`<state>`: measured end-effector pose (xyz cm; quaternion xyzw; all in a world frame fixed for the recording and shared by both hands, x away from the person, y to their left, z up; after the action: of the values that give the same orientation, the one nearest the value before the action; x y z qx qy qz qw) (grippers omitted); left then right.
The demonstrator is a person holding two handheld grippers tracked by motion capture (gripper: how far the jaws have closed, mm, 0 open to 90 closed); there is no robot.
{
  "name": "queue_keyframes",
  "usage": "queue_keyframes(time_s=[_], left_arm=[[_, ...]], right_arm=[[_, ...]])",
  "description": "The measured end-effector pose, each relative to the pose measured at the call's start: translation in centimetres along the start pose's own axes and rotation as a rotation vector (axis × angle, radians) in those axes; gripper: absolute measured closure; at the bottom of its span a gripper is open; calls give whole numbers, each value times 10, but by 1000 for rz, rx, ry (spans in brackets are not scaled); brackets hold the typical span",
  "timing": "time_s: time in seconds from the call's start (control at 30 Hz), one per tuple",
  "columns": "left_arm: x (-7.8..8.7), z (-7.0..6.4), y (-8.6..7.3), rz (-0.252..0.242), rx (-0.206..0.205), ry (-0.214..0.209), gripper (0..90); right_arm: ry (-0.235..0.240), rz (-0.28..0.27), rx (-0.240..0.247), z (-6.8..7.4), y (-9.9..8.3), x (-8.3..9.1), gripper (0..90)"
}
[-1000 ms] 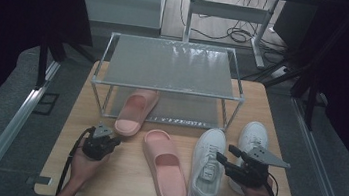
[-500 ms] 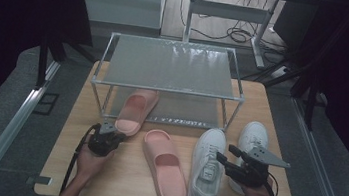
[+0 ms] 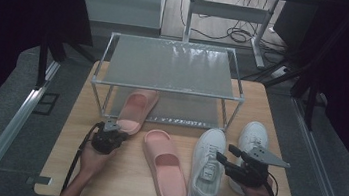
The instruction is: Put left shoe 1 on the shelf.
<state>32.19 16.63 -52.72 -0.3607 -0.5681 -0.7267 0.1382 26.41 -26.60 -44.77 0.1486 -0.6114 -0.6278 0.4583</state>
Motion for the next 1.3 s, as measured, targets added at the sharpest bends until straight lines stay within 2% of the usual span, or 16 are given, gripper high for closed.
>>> queue_keyframes(time_s=[0.63,1.3], left_arm=[[-26,-5,23,6,-5,11,900],[-54,-5,41,-13,29,34,900]], right_arm=[[0,-4,-1,-1,0,1,430],[1,-2,-2,-2,0,1,430]])
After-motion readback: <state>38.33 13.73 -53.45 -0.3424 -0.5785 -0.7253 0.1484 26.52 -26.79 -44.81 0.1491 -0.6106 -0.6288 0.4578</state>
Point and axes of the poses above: each handheld gripper's, and its own axes: x roughly backward along the jaws, y roughly out of its top, z roughly to its left, the point moved 1 cm from there along -x, roughly forward along the jaws, and after that the axes turned 13 degrees about y, right-handed, at the moved point
